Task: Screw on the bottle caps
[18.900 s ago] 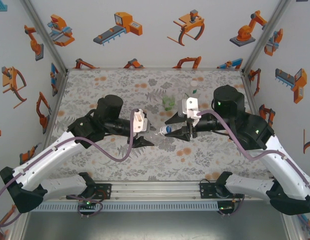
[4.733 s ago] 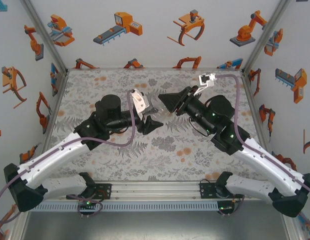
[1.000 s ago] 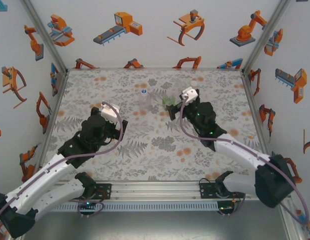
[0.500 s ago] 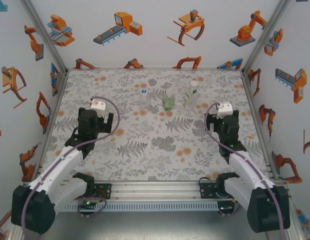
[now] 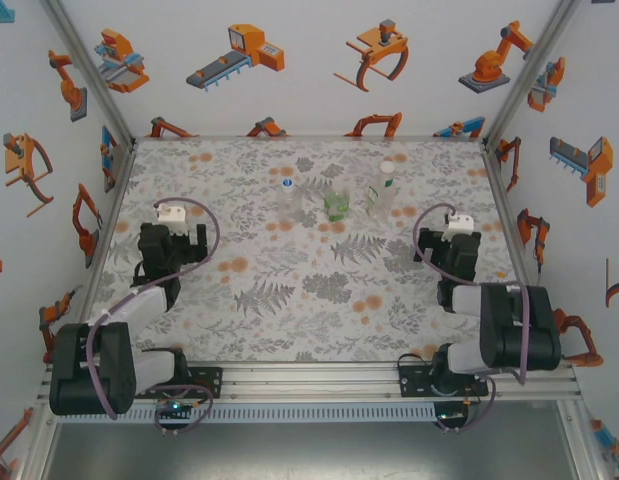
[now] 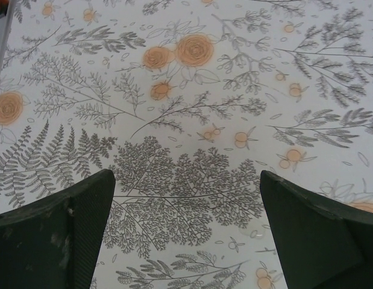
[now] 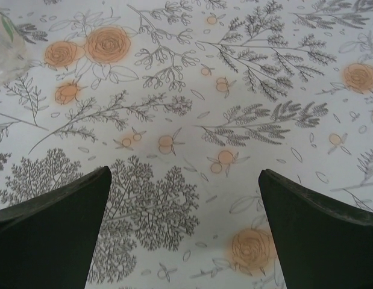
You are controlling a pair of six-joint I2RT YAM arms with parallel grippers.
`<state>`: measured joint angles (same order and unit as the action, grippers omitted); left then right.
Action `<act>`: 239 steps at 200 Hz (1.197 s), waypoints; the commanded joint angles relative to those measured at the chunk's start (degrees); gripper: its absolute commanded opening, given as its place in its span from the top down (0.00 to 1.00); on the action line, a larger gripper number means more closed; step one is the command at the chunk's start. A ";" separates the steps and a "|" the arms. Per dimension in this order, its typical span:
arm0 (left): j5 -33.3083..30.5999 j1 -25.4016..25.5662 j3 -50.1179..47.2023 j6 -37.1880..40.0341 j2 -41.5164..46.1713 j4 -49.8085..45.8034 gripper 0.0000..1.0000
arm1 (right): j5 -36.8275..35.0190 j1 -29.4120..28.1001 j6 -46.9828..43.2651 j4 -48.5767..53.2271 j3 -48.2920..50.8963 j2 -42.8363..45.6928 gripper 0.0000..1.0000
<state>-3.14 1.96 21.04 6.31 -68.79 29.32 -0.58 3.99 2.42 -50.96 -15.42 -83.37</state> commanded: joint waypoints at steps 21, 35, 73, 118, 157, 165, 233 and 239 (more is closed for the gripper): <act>6.56 -2.92 0.86 -2.88 -0.90 8.43 0.03 | 4.24 0.67 1.85 -10.83 -0.09 -4.67 0.01; 6.70 -2.92 2.21 -2.89 -1.63 6.70 0.03 | 3.14 0.66 2.24 -8.97 -1.19 -4.78 0.01; 8.90 -3.02 5.42 -1.83 -3.57 2.57 0.03 | -1.59 0.67 4.26 -5.51 -2.77 -4.61 0.02; 7.21 -2.97 -0.84 -5.20 0.77 1.45 0.03 | -2.42 0.60 4.58 -5.36 -2.85 -4.60 0.01; 7.82 -3.09 -1.98 -5.80 -4.12 11.20 0.03 | -0.37 0.64 4.03 -1.57 -5.19 -4.87 0.01; 8.31 -3.25 -0.85 -6.34 -6.40 10.87 0.03 | 0.20 0.63 3.87 -1.26 -5.39 -4.87 0.01; 11.73 -2.85 0.87 -6.67 -19.66 21.59 0.03 | 4.97 0.67 1.85 0.77 -6.64 -5.04 0.01; 11.60 -2.75 1.06 -6.51 -19.34 20.36 0.03 | 4.96 0.62 1.82 0.77 -6.64 -5.04 0.01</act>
<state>7.79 -0.84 21.89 0.75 -87.37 44.51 1.91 4.32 5.50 -50.83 -20.51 -88.38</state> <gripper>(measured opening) 0.974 0.991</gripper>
